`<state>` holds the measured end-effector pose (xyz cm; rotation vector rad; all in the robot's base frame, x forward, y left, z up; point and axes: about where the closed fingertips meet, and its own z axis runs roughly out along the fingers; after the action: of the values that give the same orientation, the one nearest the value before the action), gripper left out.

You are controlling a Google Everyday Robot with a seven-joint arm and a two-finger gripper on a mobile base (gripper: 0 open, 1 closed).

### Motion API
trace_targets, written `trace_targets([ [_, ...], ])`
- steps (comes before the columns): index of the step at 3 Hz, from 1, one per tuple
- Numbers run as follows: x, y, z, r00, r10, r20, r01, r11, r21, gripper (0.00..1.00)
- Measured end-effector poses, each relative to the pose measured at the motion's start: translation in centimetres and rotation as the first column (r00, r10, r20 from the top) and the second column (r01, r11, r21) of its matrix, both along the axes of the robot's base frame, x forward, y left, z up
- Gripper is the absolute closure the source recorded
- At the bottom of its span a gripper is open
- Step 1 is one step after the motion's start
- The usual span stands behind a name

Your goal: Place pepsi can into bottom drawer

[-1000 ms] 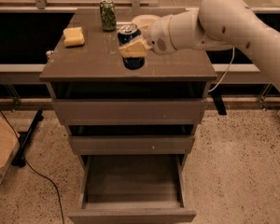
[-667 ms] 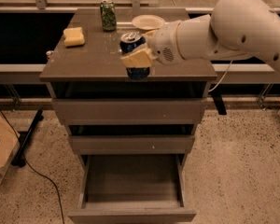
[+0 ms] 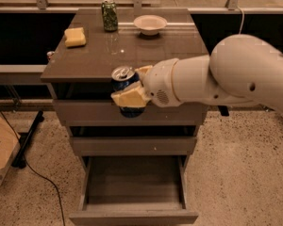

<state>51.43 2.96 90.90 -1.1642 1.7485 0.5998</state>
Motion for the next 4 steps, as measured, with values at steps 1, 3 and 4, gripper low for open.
trace_targets([
  [1,-1.6,2.2,-3.7,0.9995,0.032,0.002,-0.032,0.999,0.004,1.0],
  [3,-1.9,3.3,-8.7,0.9996,0.01,0.027,-0.01,1.0,0.021,1.0],
  [4,-1.6,3.4,-8.5,0.9986,0.036,0.038,-0.036,0.999,-0.009,1.0],
])
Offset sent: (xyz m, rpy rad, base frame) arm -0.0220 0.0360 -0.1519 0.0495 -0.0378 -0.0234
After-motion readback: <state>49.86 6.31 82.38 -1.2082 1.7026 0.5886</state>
